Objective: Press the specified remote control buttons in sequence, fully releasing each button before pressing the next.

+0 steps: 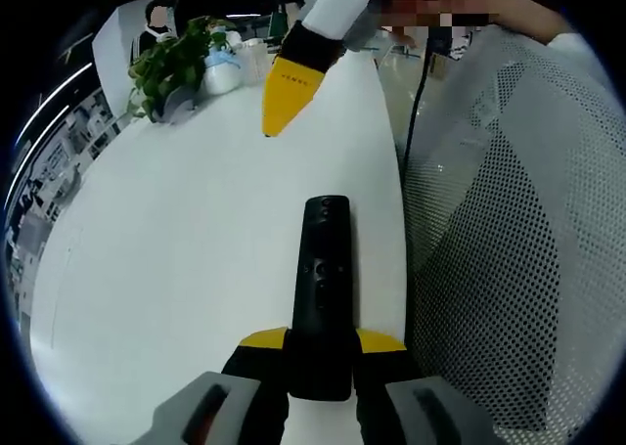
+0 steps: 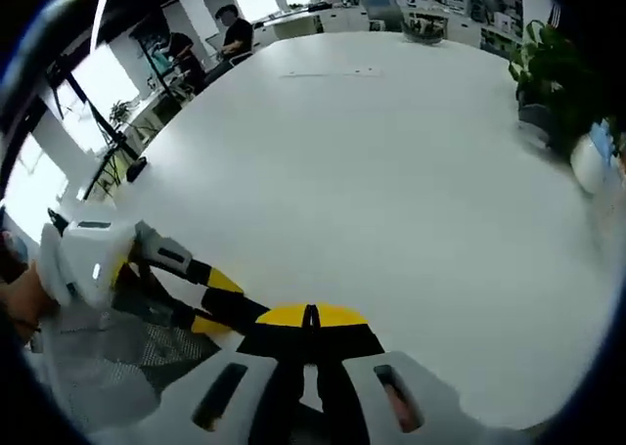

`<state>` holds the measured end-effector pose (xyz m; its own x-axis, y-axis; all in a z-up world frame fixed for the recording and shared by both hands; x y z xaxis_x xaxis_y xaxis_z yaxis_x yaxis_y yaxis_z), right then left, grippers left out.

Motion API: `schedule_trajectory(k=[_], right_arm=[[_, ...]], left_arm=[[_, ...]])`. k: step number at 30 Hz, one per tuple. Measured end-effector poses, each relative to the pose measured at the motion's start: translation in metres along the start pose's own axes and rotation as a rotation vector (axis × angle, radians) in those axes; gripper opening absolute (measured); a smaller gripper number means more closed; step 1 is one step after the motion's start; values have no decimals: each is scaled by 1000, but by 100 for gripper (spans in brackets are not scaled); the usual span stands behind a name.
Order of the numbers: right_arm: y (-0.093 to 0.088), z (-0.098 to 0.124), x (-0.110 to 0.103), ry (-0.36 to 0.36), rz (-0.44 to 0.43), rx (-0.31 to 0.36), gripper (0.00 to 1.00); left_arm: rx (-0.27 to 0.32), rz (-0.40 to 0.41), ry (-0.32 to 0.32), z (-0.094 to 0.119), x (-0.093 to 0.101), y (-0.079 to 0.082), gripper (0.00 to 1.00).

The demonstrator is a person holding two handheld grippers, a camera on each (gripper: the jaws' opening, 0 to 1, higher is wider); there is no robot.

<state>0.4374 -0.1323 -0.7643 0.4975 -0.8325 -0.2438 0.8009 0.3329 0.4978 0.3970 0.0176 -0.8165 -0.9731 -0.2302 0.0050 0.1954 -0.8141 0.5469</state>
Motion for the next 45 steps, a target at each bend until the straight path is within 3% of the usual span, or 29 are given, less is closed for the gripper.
schedule_trajectory(k=[1, 2, 3, 4, 6, 9, 16, 39, 45], right_arm=[[-4, -2, 0, 8, -6, -9, 0], [-9, -1, 1, 10, 1, -75, 0], [-9, -1, 2, -3, 2, -89, 0], [-6, -1, 3, -12, 8, -55, 0], [-6, -1, 3, -7, 7, -48, 0], [-11, -6, -1, 23, -17, -96, 0], [-24, -14, 0, 13, 0, -192, 0], [-31, -23, -3, 15, 29, -245, 0], [-35, -26, -4, -25, 101, -281, 0]], left_arm=[[0, 1, 1, 0, 0, 0, 24], [-1, -2, 1, 0, 0, 0, 24], [-2, -3, 1, 0, 0, 0, 24], [-5, -5, 0, 0, 0, 0, 24], [-10, -10, -2, 0, 0, 1, 24], [-9, -20, -1, 0, 0, 1, 24], [-10, -47, -2, -1, 1, 2, 24], [3, -28, -10, -1, -1, 0, 24], [6, -30, -10, -1, 0, 0, 24]])
Point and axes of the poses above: the point that each gripper's makers call its tool centre point, and the gripper's own axes: z roughly backward along the fingers, x roughly to its right, y roughly out of its top, the point moved 7 cm from there along z, roughly backward along the fingers, and after that the axes turned 2 degrees about -y, right-handed, at the moved point
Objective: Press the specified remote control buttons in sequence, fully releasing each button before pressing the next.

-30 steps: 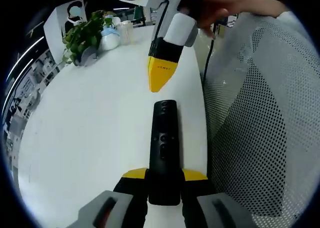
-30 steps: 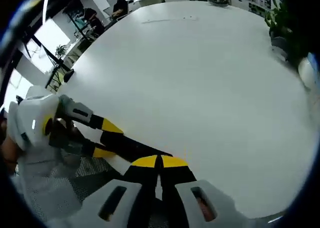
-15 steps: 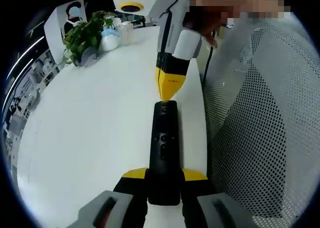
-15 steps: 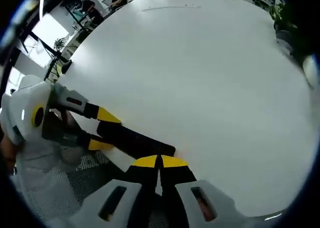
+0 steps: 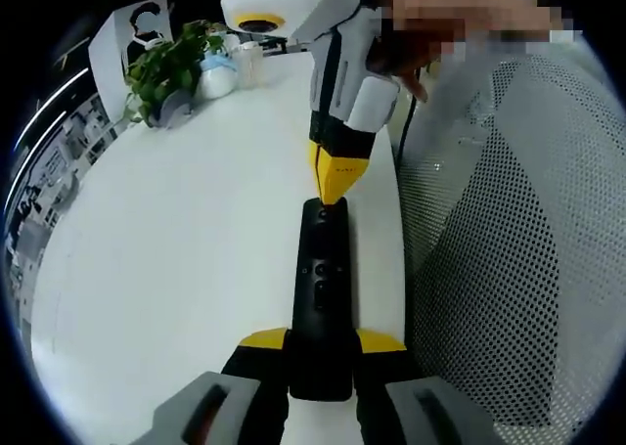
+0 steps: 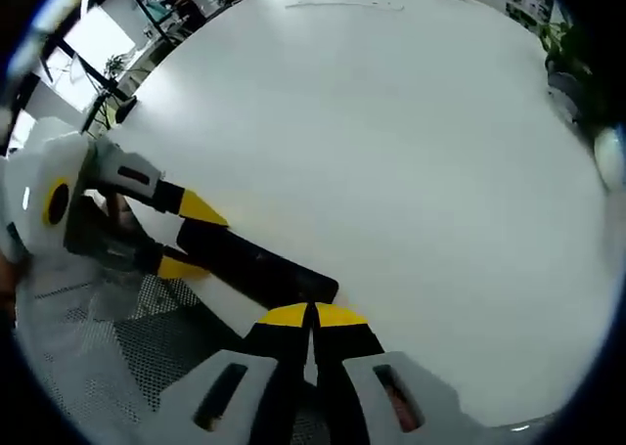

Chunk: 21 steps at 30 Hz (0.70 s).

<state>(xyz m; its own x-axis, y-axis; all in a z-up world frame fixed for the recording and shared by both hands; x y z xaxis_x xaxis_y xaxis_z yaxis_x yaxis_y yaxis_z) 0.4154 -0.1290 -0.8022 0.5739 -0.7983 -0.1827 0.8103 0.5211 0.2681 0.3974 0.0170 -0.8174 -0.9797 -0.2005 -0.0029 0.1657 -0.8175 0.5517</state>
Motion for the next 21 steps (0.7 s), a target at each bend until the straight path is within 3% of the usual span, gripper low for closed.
schedule_trajectory(k=[17, 21], right_arm=[[2, -1, 1, -9, 11, -17, 0], [5, -2, 3, -4, -38, -50, 0]], left_arm=[[-10, 11, -15, 1, -1, -2, 24], [-12, 13, -14, 1, -1, -1, 24]])
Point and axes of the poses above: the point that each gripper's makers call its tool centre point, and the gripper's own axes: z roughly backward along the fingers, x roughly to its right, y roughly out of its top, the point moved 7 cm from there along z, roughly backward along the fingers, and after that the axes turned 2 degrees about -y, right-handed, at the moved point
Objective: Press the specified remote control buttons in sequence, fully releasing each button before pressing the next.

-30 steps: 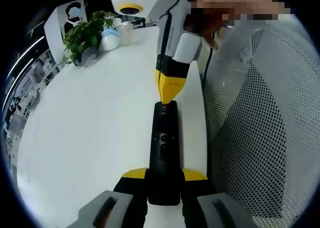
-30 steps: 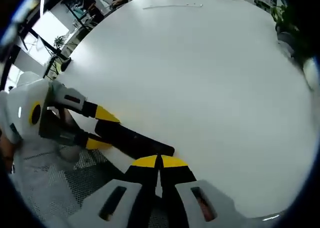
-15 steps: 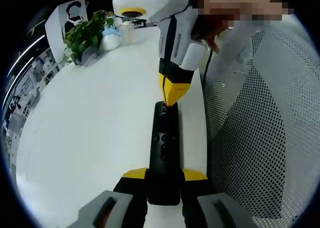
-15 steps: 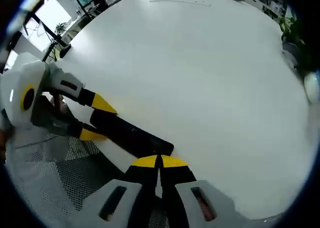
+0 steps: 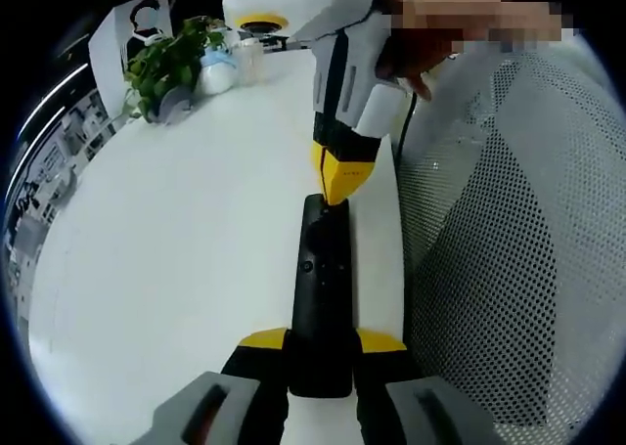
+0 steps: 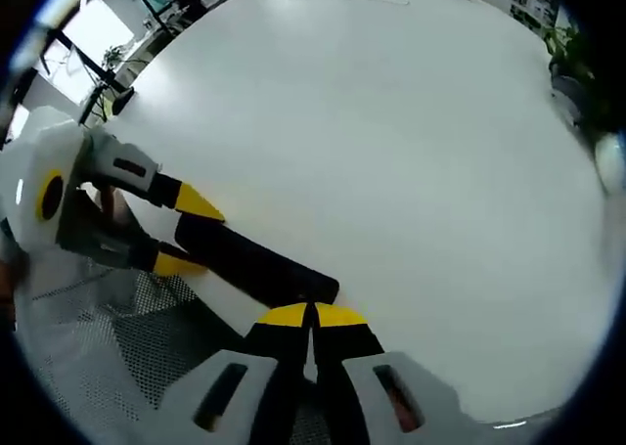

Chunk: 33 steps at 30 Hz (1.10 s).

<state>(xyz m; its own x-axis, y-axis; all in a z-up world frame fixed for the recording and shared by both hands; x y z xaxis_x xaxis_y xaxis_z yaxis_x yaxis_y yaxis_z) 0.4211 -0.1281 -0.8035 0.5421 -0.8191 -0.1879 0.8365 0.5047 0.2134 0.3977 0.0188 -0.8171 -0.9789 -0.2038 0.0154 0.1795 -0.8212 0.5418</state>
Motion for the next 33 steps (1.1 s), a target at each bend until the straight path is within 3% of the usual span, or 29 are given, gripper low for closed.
schedule_trajectory(k=[7, 14, 16, 18, 23, 27, 33], right_arm=[[2, 0, 1, 10, -30, -42, 0], [0, 1, 1, 16, -36, -27, 0], [-2, 1, 3, 48, -31, -4, 0], [-3, 1, 4, 74, -100, -2, 0], [-2, 1, 4, 76, -100, -10, 0], [3, 6, 7, 27, -67, 36, 0], [1, 4, 6, 59, -95, 20, 0]], left_arm=[[2, 24, -7, 2, -1, -4, 25], [-1, 30, -6, 3, -1, -4, 24], [-4, 30, -6, 3, -1, -4, 24], [-5, 31, -6, 3, -1, -4, 24], [-2, 32, -7, 3, -1, -4, 24], [-3, 34, -6, 3, 0, -4, 24], [3, 40, -6, 3, 0, -4, 24]])
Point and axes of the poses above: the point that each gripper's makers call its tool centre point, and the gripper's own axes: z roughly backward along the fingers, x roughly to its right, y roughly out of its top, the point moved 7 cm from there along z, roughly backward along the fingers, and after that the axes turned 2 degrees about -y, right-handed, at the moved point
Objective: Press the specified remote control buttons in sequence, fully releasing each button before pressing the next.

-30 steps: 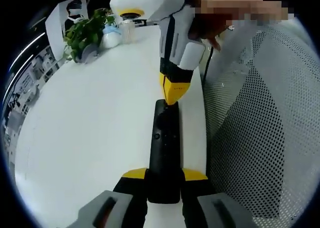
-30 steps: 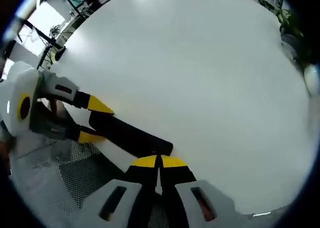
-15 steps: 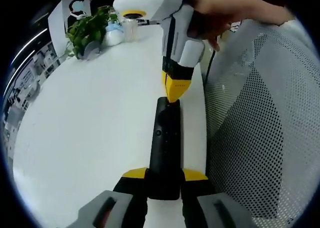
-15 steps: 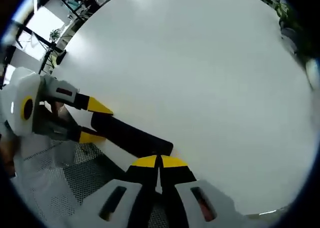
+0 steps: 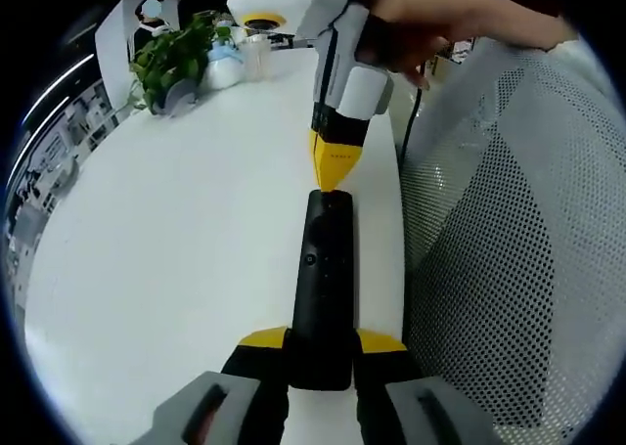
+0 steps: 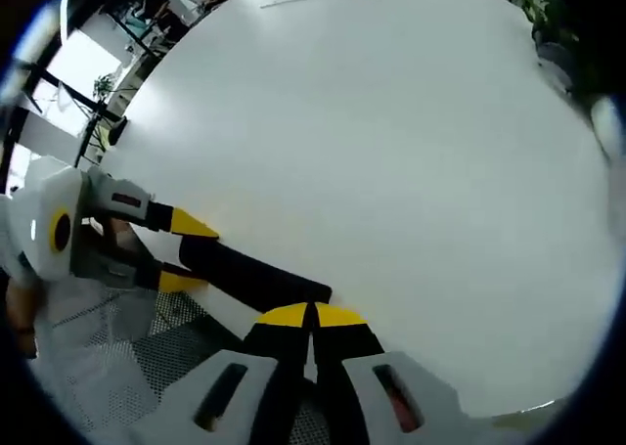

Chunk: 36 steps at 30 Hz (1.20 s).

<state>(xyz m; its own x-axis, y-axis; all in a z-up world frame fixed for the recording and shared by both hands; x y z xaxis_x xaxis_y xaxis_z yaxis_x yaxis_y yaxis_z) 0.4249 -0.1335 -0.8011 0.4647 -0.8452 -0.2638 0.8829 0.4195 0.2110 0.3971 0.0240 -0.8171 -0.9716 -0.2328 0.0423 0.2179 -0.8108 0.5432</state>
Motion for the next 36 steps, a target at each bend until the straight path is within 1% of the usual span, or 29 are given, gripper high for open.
schedule_trajectory(k=[3, 11, 14, 16, 19, 20, 21, 25, 28, 32, 34, 35, 36], right_arm=[[0, -1, 1, -22, 22, -4, 0], [1, -2, 0, -24, 39, -6, 0], [1, -2, -2, -36, 76, -4, 0], [1, -2, -3, -54, 113, -2, 0], [1, -3, -5, -86, 213, 3, 0], [1, -3, -6, -90, 229, 4, 0], [1, -3, -7, -101, 273, 7, 0], [0, -3, -9, -111, 338, 12, 0], [0, -3, -8, -105, 348, 18, 0], [0, -3, -9, -106, 384, 15, 0], [1, -3, -9, -107, 381, 15, 0], [1, -3, -8, -101, 355, 13, 0], [1, -3, -7, -94, 294, 10, 0]], left_arm=[[1, -5, 0, 0, 0, 0, 24], [1, -5, 0, 0, 0, 0, 24], [4, 0, 0, 0, 0, 0, 24], [7, 3, 1, 0, 0, 0, 24], [10, 3, 2, 0, 0, 0, 24], [10, 4, 2, 0, 0, 0, 24], [11, 4, 2, 0, 0, 0, 24], [13, 4, 2, 0, 0, -1, 24], [15, 6, 4, 0, 0, -1, 24], [18, 9, 6, 0, 0, -1, 25], [20, 11, 6, 0, 0, -1, 25], [21, 12, 7, 0, 0, -1, 25], [21, 12, 7, 0, 0, -1, 25]])
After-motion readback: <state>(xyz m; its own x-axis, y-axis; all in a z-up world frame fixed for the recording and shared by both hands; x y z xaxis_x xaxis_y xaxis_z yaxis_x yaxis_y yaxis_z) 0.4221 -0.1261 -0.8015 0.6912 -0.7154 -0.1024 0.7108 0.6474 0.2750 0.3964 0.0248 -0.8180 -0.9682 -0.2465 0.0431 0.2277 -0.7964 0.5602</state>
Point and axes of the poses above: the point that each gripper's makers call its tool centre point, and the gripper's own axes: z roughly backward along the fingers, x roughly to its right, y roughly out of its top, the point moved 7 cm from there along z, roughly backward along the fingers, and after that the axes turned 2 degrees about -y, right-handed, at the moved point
